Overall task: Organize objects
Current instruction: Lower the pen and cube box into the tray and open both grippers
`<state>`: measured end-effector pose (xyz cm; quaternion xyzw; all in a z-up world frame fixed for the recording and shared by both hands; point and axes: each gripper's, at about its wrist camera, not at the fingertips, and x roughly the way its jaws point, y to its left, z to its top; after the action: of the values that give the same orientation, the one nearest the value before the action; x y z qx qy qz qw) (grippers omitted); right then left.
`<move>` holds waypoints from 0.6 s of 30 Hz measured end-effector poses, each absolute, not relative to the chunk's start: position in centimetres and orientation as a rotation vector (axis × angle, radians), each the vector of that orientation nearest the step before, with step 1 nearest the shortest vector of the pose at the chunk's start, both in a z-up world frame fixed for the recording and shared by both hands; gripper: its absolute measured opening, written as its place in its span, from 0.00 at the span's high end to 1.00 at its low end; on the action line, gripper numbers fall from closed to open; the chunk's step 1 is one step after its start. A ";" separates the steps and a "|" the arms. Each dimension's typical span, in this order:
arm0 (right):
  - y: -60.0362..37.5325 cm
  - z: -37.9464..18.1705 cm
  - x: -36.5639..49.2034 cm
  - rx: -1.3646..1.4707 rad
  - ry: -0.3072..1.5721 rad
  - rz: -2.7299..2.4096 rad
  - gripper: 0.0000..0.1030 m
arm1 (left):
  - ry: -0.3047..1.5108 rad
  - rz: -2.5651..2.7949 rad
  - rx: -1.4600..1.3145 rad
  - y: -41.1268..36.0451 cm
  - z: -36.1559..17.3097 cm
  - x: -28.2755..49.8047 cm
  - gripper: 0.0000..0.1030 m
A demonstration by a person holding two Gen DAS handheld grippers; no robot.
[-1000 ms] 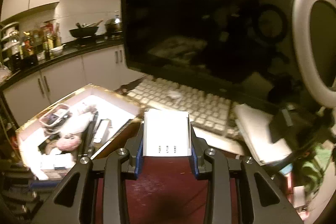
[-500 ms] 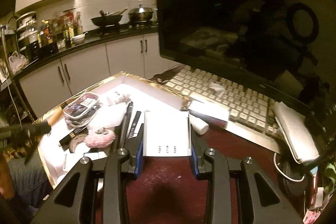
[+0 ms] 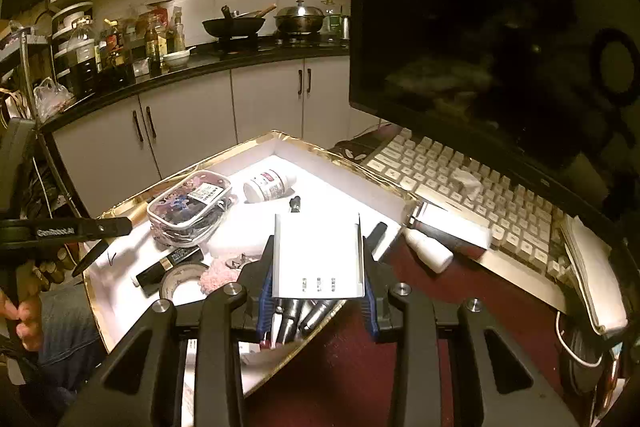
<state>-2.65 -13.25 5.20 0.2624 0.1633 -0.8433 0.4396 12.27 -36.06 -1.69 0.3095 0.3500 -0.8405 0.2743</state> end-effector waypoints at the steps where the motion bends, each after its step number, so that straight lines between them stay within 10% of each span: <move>1: -13.6 5.2 -2.9 0.652 0.409 -2.088 0.66 | 0.935 -2.257 0.834 -36.1 -1.7 12.3 0.92; 14: -20.5 3.4 -11.1 0.867 0.340 -2.030 0.66 | 0.860 -2.258 0.820 -36.0 -1.9 11.6 0.92; 18: -21.9 2.3 -11.7 0.885 0.345 -2.021 0.66 | 0.895 -2.281 0.766 -35.6 -1.7 12.0 0.75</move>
<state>-11.72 -21.89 2.30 0.3561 0.1386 -0.8132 0.4390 12.00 -35.64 -1.70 0.2860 0.3345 -0.8521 0.2832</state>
